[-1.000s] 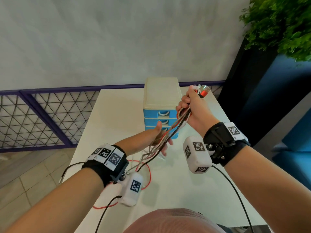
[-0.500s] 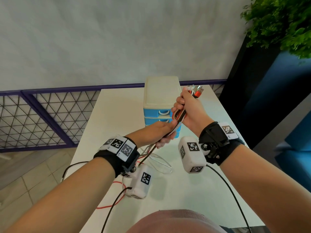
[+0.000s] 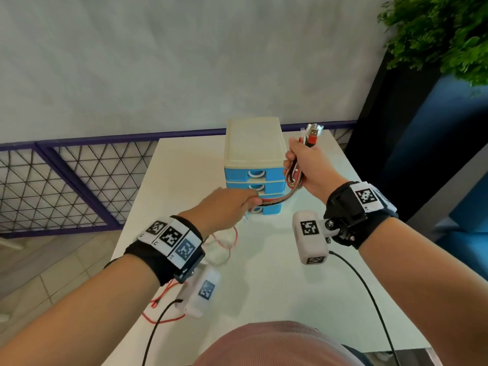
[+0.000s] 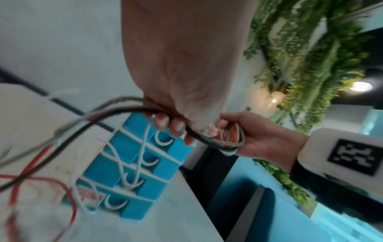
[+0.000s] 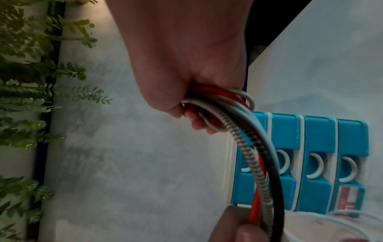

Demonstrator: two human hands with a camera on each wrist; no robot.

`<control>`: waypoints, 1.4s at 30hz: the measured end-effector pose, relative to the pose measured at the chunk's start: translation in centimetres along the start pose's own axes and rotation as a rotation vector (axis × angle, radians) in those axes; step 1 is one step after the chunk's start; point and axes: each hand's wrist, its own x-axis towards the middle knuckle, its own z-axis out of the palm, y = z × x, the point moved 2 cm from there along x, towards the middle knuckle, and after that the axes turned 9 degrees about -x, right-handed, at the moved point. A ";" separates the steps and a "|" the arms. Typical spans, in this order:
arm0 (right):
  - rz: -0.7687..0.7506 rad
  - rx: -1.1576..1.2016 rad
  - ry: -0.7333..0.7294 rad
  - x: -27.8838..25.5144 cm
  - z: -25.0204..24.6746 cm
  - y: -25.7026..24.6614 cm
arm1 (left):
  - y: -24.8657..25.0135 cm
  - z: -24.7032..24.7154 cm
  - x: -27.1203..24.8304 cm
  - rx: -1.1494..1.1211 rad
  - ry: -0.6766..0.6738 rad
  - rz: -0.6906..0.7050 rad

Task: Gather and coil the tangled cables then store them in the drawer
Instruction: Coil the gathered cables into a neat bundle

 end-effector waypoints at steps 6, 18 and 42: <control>0.048 -0.286 -0.284 -1.1 0.4 0.0 | 1.3 -2.1 0.3 0.272 0.191 0.075; 0.288 -0.224 -0.701 -3.9 2.9 1.3 | 1.2 -3.3 -0.4 0.014 0.184 0.217; 0.152 -0.378 -0.852 -5.2 2.9 3.1 | -0.9 -3.1 -0.2 -0.362 0.083 0.016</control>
